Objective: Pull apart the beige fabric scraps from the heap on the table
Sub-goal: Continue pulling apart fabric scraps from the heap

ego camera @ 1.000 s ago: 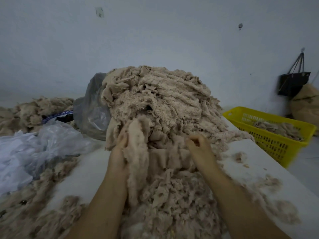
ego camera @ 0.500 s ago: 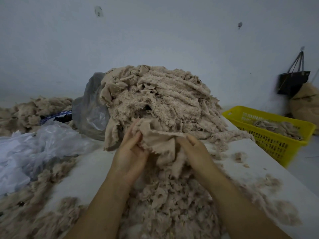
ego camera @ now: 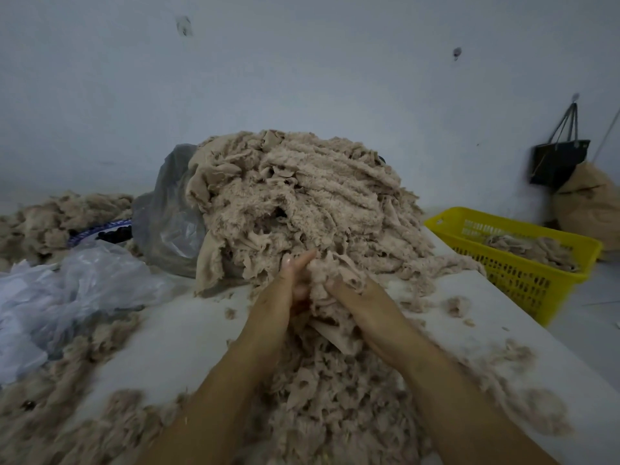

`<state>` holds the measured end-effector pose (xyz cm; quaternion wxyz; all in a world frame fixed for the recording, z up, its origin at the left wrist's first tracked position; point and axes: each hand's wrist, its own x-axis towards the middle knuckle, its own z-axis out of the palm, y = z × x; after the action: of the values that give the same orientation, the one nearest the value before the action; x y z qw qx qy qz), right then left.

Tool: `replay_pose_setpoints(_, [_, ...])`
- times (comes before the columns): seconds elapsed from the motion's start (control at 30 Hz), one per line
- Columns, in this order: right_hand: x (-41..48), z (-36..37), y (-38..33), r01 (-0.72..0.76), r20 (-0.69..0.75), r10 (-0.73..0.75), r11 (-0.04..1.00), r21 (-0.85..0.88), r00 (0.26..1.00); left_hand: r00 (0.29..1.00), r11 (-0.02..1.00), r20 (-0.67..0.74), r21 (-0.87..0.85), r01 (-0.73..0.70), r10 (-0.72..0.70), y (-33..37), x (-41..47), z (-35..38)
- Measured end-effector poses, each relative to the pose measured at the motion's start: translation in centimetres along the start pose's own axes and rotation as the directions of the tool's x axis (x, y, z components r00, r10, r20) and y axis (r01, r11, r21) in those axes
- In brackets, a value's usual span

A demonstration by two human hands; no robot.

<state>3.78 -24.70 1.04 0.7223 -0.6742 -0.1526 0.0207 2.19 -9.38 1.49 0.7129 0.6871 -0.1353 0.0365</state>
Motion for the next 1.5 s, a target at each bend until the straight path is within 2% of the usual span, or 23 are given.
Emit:
replay_pose_setpoints(0.07, [0.4, -0.4, -0.1, -0.020, -0.130, 0.022, 1.000, 0.016, 0.991, 0.996, 0.997, -0.074, 0.065, -0.047, 0.052, -0.4, 0.2, -0.3])
replay_pose_setpoints(0.13, [0.6, -1.7, -1.0, 0.055, -0.356, 0.029, 0.973, 0.224, 0.934, 0.984, 0.982, -0.134, 0.168, -0.090, 0.113, -0.7, 0.4, -1.0])
replay_pose_setpoints(0.17, [0.6, -2.9, -1.6, 0.183, -0.491, 0.025, 0.910, 0.371, 0.871, 0.981, 0.963, -0.146, 0.253, -0.091, 0.131, -0.8, 0.4, -1.3])
replay_pose_setpoints(0.2, [0.5, -4.3, -2.0, 0.356, -0.601, 0.045, 0.769, 0.531, 0.798, 0.982, 0.935, -0.138, 0.347, -0.075, 0.130, -1.1, 0.5, -1.6])
replay_pose_setpoints(0.23, [0.5, -5.3, -2.2, 0.486, -0.662, 0.101, 0.600, 0.636, 0.742, 0.988, 0.900, -0.108, 0.433, -0.051, 0.108, -1.3, 0.5, -1.9])
replay_pose_setpoints(0.27, [0.6, -6.0, -1.8, 0.523, -0.679, 0.174, 0.513, 0.681, 0.714, 0.997, 0.858, -0.056, 0.513, -0.022, 0.059, -1.7, 0.6, -2.1])
replay_pose_setpoints(0.3, [0.7, -6.1, -1.4, 0.452, -0.648, 0.238, 0.545, 0.706, 0.724, 1.000, 0.794, -0.006, 0.608, -0.001, 0.006, -2.2, 0.7, -2.2])
replay_pose_setpoints(0.33, [0.9, -5.6, -0.8, 0.313, -0.614, 0.281, 0.663, 0.680, 0.738, 0.999, 0.715, 0.033, 0.699, 0.006, -0.041, -2.6, 0.7, -2.2])
replay_pose_setpoints(0.4, [1.2, -4.1, 0.1, -0.003, -0.533, 0.250, 0.907, 0.420, 0.808, 0.998, 0.618, 0.032, 0.786, 0.005, -0.048, -2.9, 0.9, -2.0])
replay_pose_setpoints(0.43, [1.3, -3.1, 0.4, -0.100, -0.454, 0.197, 0.969, 0.228, 0.869, 1.000, 0.643, -0.006, 0.765, 0.024, -0.030, -2.7, 1.0, -2.0])
replay_pose_setpoints(0.5, [1.2, -1.3, 1.0, -0.089, -0.219, 0.034, 0.965, -0.247, 0.975, 0.992, 0.753, -0.113, 0.657, 0.038, 0.048, -2.4, 1.0, -2.2])
replay_pose_setpoints(0.53, [1.1, -0.8, 1.6, -0.024, -0.074, -0.012, 0.887, -0.460, 0.997, 0.985, 0.805, -0.156, 0.592, 0.033, 0.075, -2.2, 1.0, -2.3])
replay_pose_setpoints(0.6, [0.9, -0.2, 2.4, 0.087, 0.100, -0.026, 0.729, -0.678, 0.995, 0.973, 0.860, -0.197, 0.510, 0.001, 0.116, -1.9, 0.9, -2.1])
replay_pose_setpoints(0.63, [0.9, -0.2, 2.3, 0.081, 0.097, -0.018, 0.720, -0.689, 0.995, 0.967, 0.884, -0.226, 0.467, 0.002, 0.117, -1.8, 0.8, -1.9])
replay_pose_setpoints(0.7, [0.8, -0.5, 1.5, 0.028, -0.006, -0.038, 0.807, -0.590, 0.999, 0.951, 0.960, -0.303, 0.279, 0.036, 0.052, -1.4, 0.6, -1.6])
replay_pose_setpoints(0.8, [0.8, -0.6, 0.6, 0.023, -0.160, -0.113, 0.880, -0.475, 0.981, 0.925, 0.995, -0.376, 0.056, 0.079, -0.052, -1.0, 0.7, -1.3])
replay_pose_setpoints(0.9, [0.6, 0.0, 0.3, 0.013, -0.258, -0.098, 0.949, -0.314, 0.961, 0.953, 0.984, -0.274, -0.153, 0.088, -0.128, 0.0, 0.2, -0.9])
replay_pose_setpoints(0.97, [0.5, 0.0, -0.1, 0.007, -0.288, -0.052, 0.988, -0.156, 0.956, 0.974, 0.975, -0.154, -0.177, 0.137, -0.165, 0.5, -0.1, -0.9])
replay_pose_setpoints(1.1, [-0.1, 0.2, -1.2, 0.101, -0.172, -0.097, 0.995, 0.013, 0.980, 0.966, 0.951, 0.076, -0.173, 0.255, -0.245, 0.7, -0.4, -0.4])
replay_pose_setpoints(1.17, [-0.4, 0.6, -1.3, 0.132, -0.087, -0.138, 0.989, -0.065, 0.987, 0.952, 0.922, 0.118, -0.238, 0.304, -0.283, 0.7, -0.4, -0.2])
replay_pose_setpoints(1.23, [-0.5, 0.9, -0.9, 0.160, 0.042, -0.155, 0.974, -0.158, 0.987, 0.940, 0.865, 0.068, -0.374, 0.335, -0.335, 0.6, -0.1, -0.6])
replay_pose_setpoints(1.3, [-0.4, 1.0, -0.4, 0.155, 0.118, -0.137, 0.975, -0.157, 0.984, 0.931, 0.812, -0.005, -0.492, 0.315, -0.364, 0.5, 0.2, -1.4])
replay_pose_setpoints(1.5, [0.0, 0.4, 0.0, 0.143, 0.158, -0.104, 0.955, -0.261, 0.982, 0.938, 0.675, -0.146, -0.729, 0.113, -0.314, -0.5, 0.9, -2.1])
